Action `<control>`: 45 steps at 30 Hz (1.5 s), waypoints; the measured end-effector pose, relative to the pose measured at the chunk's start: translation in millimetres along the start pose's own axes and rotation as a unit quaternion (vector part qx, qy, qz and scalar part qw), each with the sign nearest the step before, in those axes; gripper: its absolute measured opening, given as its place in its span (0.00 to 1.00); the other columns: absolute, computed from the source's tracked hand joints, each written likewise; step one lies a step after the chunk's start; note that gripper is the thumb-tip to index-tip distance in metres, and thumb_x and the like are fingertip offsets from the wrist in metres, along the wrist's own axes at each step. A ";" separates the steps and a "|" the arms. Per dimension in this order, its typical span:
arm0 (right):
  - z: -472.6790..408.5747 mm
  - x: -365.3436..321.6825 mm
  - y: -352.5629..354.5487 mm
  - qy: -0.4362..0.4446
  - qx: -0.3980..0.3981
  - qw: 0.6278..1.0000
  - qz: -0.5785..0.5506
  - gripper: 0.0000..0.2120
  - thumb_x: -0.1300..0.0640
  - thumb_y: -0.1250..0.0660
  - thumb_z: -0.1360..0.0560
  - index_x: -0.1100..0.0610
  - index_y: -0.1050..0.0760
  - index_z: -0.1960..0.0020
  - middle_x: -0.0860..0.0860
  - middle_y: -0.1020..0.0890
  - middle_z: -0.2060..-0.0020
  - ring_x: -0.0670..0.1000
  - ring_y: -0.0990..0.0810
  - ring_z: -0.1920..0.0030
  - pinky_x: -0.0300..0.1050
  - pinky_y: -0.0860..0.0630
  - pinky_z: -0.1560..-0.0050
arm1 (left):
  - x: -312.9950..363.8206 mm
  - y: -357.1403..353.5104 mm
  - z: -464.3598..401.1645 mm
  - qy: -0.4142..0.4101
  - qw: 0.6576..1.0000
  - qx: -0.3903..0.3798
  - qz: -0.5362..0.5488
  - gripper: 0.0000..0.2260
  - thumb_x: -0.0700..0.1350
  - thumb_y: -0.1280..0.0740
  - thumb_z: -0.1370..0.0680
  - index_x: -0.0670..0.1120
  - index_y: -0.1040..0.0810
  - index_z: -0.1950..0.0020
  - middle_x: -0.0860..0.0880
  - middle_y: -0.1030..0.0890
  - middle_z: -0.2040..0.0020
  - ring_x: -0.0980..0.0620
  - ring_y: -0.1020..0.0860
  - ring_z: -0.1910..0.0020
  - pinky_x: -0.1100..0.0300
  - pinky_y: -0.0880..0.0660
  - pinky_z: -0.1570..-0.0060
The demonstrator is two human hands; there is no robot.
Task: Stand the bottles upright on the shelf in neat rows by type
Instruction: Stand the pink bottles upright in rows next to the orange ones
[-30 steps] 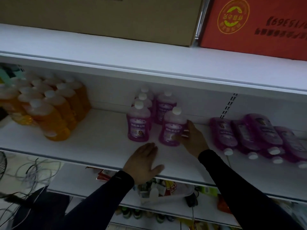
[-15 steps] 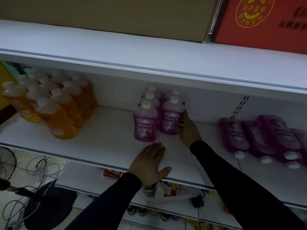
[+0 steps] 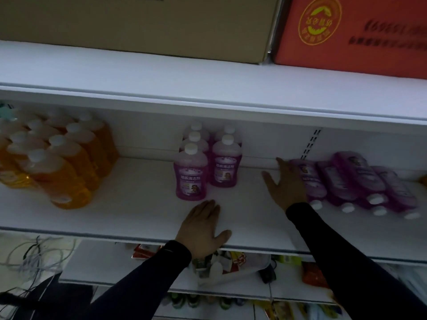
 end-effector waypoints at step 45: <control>50.9 -29.3 -18.9 0.097 -0.285 0.889 -0.346 0.26 0.28 0.27 0.43 0.24 0.33 0.48 0.30 0.20 0.52 0.33 0.21 0.54 0.25 0.27 0.59 | 35.9 38.4 -17.8 0.157 0.952 0.015 0.261 0.23 0.56 0.30 0.28 0.52 0.28 0.35 0.59 0.23 0.40 0.58 0.24 0.40 0.65 0.29 0.45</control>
Point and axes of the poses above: each hand's wrist, its own z-axis away from the middle knuckle, its own y-axis out of the back of the hand, x = y × z, the point moved 9 cm from there along -z, towards the middle knuckle
